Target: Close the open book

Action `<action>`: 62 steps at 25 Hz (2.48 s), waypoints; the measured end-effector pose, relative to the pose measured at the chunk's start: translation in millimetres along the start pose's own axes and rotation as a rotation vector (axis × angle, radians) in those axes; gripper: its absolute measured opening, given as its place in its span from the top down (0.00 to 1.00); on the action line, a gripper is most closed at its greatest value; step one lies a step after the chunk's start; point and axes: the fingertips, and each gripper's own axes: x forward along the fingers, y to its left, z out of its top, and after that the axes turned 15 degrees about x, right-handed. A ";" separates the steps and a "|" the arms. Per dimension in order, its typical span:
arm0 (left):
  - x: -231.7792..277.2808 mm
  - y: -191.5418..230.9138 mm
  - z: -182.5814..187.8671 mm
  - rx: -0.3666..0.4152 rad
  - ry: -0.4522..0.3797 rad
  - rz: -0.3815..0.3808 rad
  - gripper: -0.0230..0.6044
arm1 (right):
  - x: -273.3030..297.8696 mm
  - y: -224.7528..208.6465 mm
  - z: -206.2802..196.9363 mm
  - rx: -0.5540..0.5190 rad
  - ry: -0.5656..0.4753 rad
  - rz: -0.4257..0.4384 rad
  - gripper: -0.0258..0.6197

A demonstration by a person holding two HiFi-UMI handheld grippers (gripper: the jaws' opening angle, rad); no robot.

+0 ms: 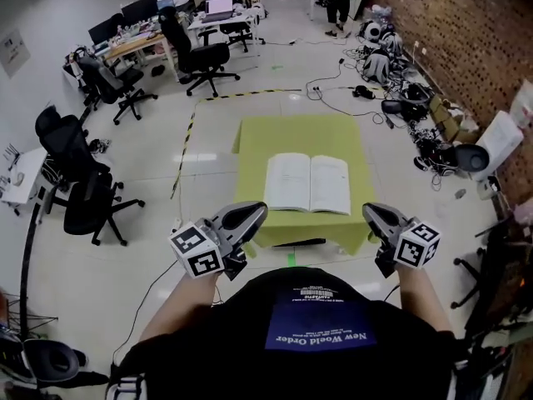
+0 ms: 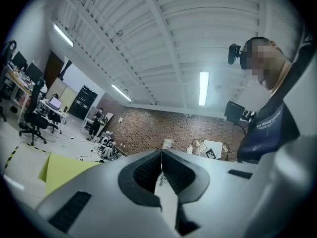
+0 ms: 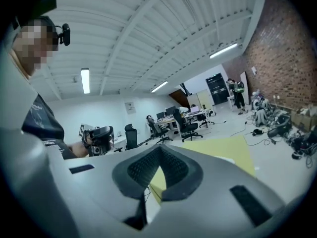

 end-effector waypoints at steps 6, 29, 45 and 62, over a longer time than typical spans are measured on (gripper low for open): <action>-12.9 83.0 1.2 0.055 0.058 -0.105 0.95 | 72.7 0.2 2.6 0.036 -0.040 -0.070 0.98; 198.2 137.8 -109.1 0.154 0.447 -0.138 0.95 | 112.3 -174.8 11.7 0.056 0.125 0.025 0.98; 238.4 178.6 -322.0 0.210 0.867 -0.297 0.95 | 132.3 -256.5 -59.3 0.155 0.203 -0.186 0.98; 213.4 197.8 -381.7 0.074 0.975 -0.274 0.95 | 120.3 -340.0 -94.6 0.459 0.211 -0.251 0.66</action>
